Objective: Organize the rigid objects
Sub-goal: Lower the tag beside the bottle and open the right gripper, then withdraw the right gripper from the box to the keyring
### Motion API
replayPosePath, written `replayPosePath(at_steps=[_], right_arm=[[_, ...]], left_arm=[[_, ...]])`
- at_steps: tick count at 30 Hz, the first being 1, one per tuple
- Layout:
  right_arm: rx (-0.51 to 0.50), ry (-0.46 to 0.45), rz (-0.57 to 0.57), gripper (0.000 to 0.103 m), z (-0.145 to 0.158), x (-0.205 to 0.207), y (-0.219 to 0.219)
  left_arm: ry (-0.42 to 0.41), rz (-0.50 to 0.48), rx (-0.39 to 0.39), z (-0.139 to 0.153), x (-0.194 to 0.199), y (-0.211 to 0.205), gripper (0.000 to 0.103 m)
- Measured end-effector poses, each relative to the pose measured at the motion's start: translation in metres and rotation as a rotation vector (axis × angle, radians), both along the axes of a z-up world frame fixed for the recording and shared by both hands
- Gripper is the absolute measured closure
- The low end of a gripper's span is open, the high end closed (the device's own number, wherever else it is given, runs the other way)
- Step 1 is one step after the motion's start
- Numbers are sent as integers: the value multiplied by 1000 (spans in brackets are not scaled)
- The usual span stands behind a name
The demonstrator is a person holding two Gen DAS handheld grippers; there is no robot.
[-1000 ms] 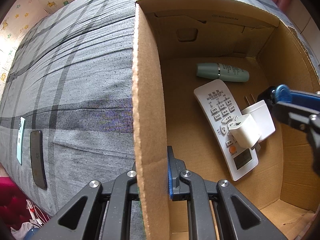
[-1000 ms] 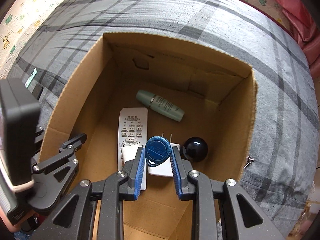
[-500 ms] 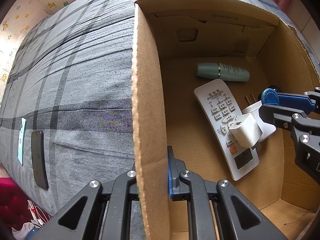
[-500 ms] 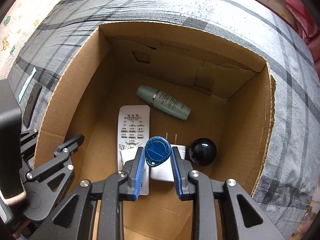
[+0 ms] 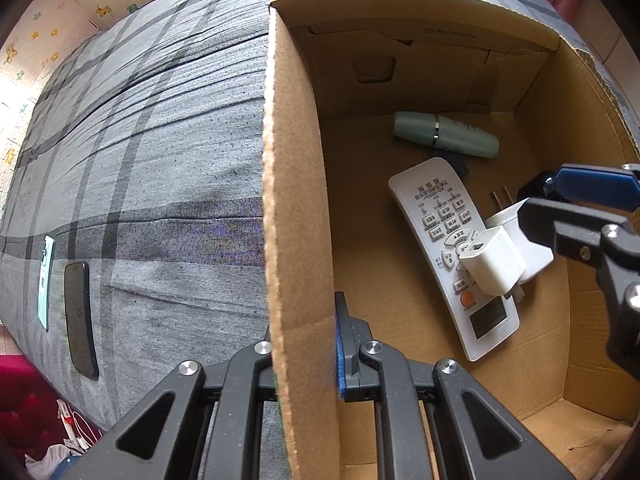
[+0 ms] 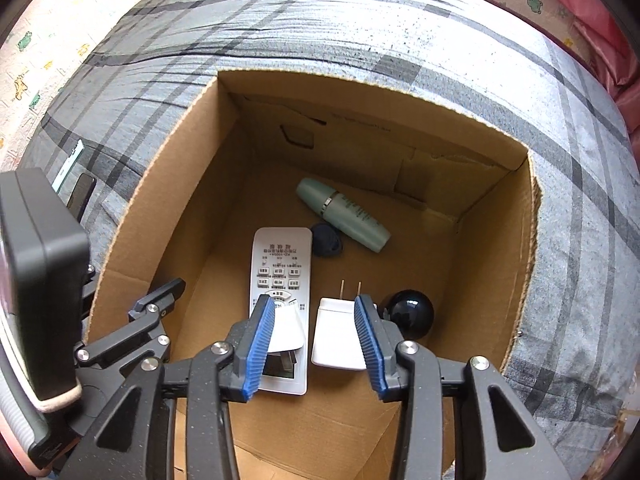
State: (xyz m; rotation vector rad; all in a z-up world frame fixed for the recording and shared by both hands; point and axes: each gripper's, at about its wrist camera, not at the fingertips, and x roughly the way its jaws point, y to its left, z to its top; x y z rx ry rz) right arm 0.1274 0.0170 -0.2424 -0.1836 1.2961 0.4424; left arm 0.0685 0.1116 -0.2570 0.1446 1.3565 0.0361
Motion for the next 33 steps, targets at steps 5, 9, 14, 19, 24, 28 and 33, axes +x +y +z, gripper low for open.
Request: replayPosePath(at_steps=[5,9,14,19,24,28,33], right_arm=[[5,-22,-18,53,11,-3,-2],[14,-47,-27,38,22,-4,-2],[20,-75,-34,21,36,-6,-9],[22,-96,-38,9,47,-10,-19],[16,-127,-48,3,57,-11,-35],[13,-141,-75,2,62,-10,-52],[10,-154,-107,0,63,-7,-74]], left_arm=[[-1,1,5,1,0,-1,90],[-1,-1,10,1,-1,-1,90],[0,1,13,1,-1,-2,90],[0,2,14,1,0,-2,90],[0,3,15,1,0,-3,90],[1,2,18,2,0,-3,90],[-1,3,10,2,0,-2,90]])
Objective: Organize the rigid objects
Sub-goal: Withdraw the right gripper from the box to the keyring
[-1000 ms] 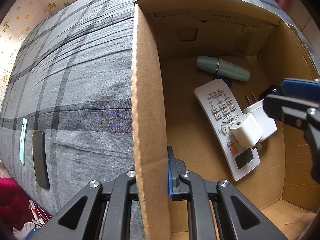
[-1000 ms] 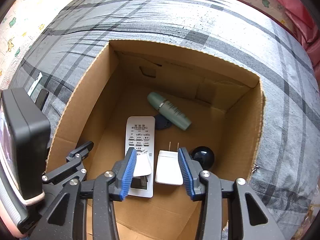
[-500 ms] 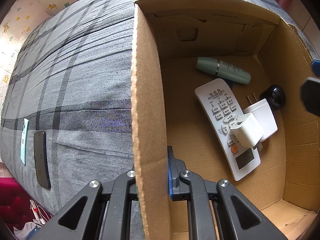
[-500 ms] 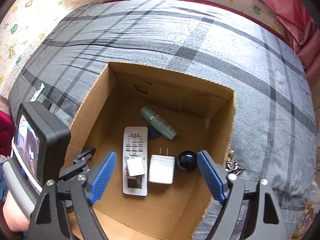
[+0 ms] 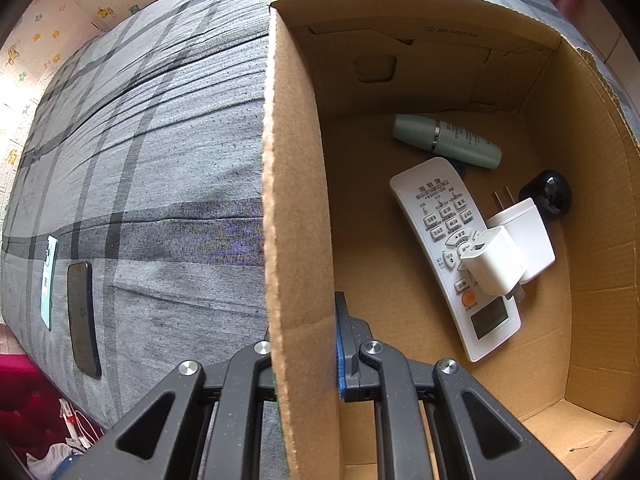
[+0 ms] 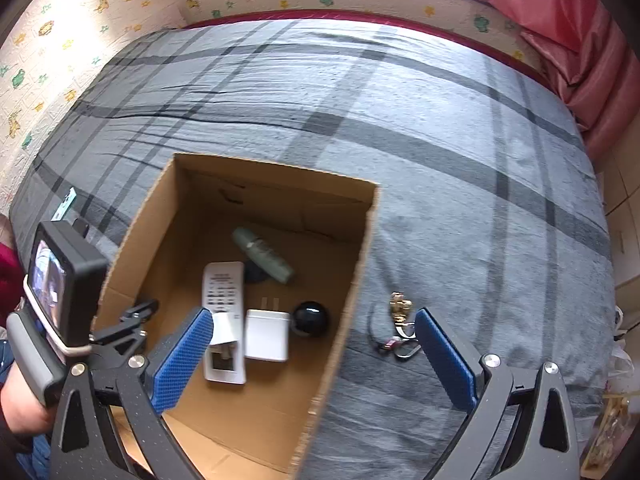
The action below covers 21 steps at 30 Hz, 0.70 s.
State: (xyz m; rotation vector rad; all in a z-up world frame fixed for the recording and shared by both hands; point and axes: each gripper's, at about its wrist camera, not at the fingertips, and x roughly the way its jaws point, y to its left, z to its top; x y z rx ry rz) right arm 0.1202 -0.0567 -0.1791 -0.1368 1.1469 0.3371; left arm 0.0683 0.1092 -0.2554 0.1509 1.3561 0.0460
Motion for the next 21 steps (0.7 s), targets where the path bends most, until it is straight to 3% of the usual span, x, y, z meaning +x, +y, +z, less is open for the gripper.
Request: replayPosePath(at_steps=[13,21], right_arm=[[-47,14,-118,0,-15,7,-62],[-53,42,-152,0,-39,11,-89]], left_arm=[[-1,2,5,-1,-1,0,90],[1,-1,10,0,0,-1,90]])
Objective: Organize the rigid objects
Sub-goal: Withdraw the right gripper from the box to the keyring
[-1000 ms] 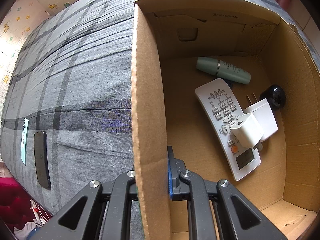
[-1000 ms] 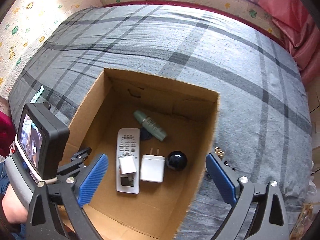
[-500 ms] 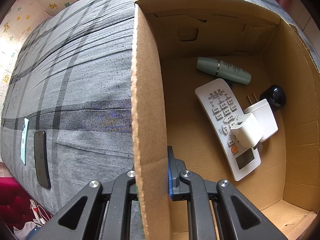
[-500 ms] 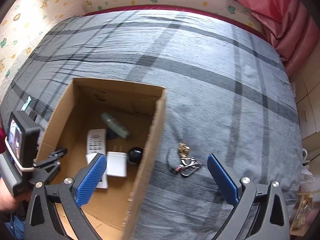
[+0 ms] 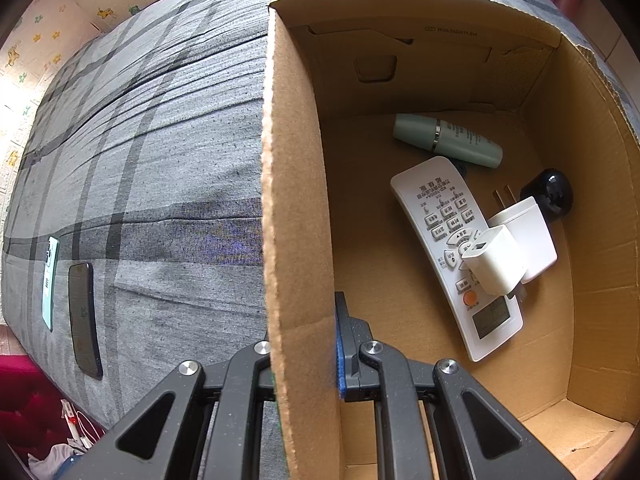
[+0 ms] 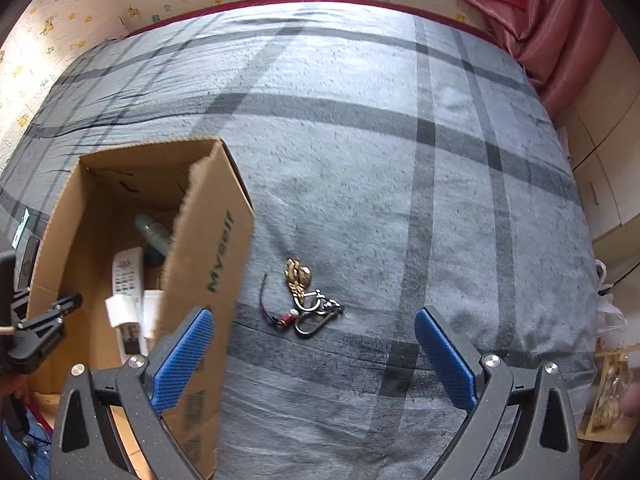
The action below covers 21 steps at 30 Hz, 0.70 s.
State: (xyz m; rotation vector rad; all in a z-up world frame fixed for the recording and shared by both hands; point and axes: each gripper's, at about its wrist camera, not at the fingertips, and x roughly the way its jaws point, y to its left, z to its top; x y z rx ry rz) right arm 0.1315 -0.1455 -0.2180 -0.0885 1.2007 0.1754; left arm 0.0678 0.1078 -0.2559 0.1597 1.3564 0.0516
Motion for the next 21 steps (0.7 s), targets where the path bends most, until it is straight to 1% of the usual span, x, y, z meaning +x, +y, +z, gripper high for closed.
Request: replayPosePath(at_steps=[5,12,21], right_arm=[[-18,24,20,0,-23,3,-7],[-10,71,62,0,-55,7,-9],[-2,109,87,0,-77,13,-6]], left_arm=[[1,-4,13,0,0,-2,90],[3,0,18,1,1,-4,90],[4,6,22,0,2,-5,90]])
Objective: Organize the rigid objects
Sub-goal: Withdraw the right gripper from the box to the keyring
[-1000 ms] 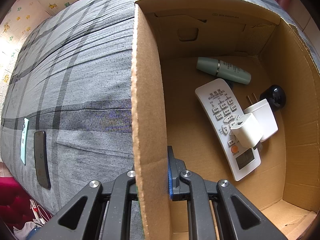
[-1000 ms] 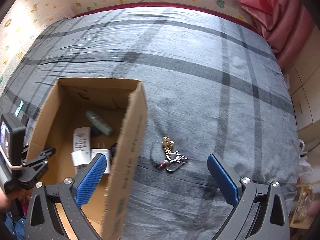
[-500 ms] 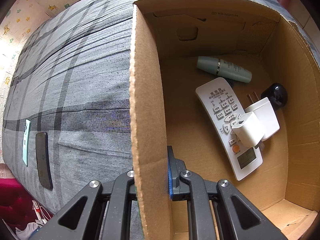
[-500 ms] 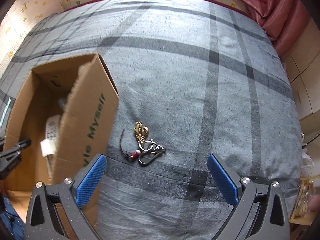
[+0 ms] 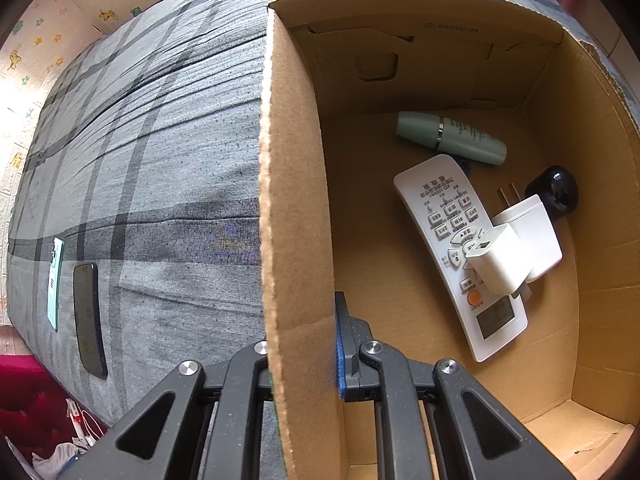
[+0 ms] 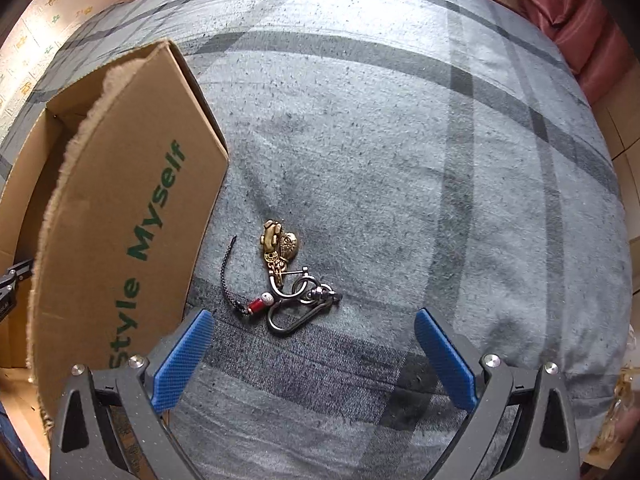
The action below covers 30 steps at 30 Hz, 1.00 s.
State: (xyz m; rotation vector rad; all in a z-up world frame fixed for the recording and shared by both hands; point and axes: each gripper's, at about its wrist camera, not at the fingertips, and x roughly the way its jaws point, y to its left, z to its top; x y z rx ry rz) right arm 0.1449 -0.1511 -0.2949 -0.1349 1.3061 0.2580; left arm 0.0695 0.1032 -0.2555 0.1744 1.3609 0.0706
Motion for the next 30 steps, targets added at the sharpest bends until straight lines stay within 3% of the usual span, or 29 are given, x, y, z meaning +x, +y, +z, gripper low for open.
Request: replayPosePath(at_steps=[13,26,29,30], right_arm=[[-38,58,42,0,-42,15,11],[-36,61,32,0,-57,34,17],[-36,61,19,13,-54,34,16],[-33,62,12,22,-52,35,14]], left_arm=[[6,-8,-1,-3,2,0,90],[4,-10,-2,-3,2,1,90],[4,-10,-2,-3,2,1,90],[4,-10,-2,-3,2,1,90]])
